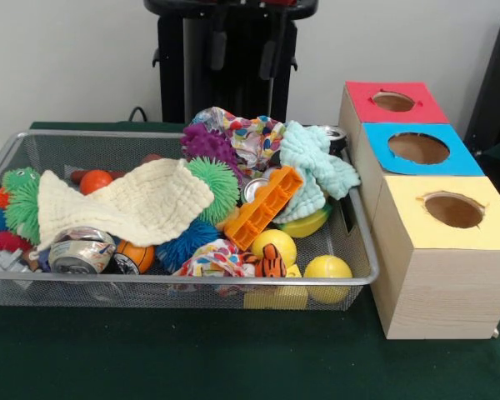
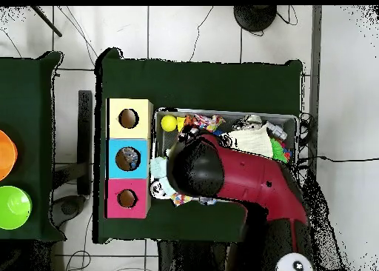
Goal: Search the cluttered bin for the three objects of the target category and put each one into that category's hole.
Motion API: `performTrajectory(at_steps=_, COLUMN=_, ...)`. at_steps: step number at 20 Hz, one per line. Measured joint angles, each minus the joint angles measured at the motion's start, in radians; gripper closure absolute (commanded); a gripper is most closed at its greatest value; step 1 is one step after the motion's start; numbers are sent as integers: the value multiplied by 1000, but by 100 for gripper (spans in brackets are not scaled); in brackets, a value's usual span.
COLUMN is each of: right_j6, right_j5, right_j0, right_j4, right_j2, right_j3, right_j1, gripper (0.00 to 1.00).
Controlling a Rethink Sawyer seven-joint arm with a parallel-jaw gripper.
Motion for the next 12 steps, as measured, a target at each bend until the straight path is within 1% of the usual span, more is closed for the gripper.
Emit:
performTrajectory(at_steps=3, right_j6=0, right_j5=0, right_j0=-42, right_j4=-30, right_j2=31, right_j3=11, right_j1=2, gripper=0)
performTrajectory(at_steps=5, right_j6=0, right_j5=-3, right_j0=-99, right_j4=-72, right_j2=79, right_j3=28, right_j1=8, gripper=0)
performTrajectory(at_steps=7, right_j6=0, right_j5=-6, right_j0=-127, right_j4=-94, right_j2=104, right_j3=36, right_j1=12, gripper=0)
performTrajectory(at_steps=10, right_j6=-1, right_j5=-15, right_j0=-189, right_j4=-145, right_j2=164, right_j3=53, right_j1=24, gripper=0)
performTrajectory(at_steps=12, right_j6=-1, right_j5=-17, right_j0=-214, right_j4=-169, right_j2=189, right_j3=58, right_j1=32, gripper=0)
